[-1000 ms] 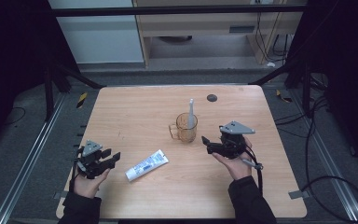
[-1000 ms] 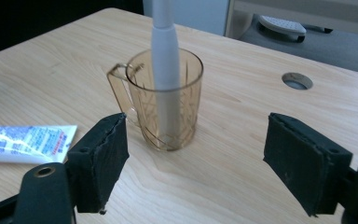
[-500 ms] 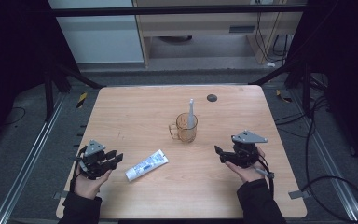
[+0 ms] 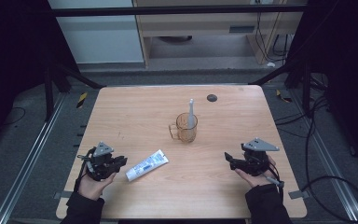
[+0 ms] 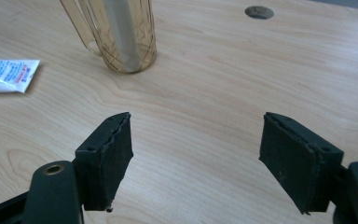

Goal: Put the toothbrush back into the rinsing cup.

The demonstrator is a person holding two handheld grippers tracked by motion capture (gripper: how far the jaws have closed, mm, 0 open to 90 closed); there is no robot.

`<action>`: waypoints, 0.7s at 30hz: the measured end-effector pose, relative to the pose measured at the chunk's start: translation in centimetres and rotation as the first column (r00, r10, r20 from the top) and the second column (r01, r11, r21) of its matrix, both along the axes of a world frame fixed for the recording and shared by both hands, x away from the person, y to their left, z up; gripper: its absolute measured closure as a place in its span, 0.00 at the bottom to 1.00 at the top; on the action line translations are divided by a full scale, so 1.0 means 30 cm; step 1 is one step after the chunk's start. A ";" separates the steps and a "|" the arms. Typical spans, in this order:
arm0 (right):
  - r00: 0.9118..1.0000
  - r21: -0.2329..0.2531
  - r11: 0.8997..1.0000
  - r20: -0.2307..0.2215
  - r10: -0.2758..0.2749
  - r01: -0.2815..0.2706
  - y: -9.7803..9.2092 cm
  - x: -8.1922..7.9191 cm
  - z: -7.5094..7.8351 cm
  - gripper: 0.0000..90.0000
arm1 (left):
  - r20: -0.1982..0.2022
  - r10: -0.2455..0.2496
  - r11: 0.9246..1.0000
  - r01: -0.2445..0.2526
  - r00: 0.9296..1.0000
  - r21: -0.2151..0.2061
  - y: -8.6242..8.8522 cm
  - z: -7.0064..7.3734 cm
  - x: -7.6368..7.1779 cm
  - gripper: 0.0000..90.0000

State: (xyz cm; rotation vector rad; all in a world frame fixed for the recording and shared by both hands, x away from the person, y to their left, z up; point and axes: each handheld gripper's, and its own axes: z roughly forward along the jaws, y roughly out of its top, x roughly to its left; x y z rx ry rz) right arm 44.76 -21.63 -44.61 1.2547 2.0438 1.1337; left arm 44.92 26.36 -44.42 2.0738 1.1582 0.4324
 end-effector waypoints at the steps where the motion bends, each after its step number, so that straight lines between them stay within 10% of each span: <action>1: 1.000 0.000 1.000 -0.009 -0.003 0.003 0.000 -0.004 -0.003 0.28 | -0.004 0.000 1.000 0.000 1.000 0.000 -0.001 -0.003 0.002 0.89; 21: 0.999 -0.022 1.000 -0.032 -0.009 0.008 -0.019 -0.023 -0.034 0.29 | -0.090 -0.067 0.995 0.074 0.994 0.071 -0.051 -0.063 0.057 1.00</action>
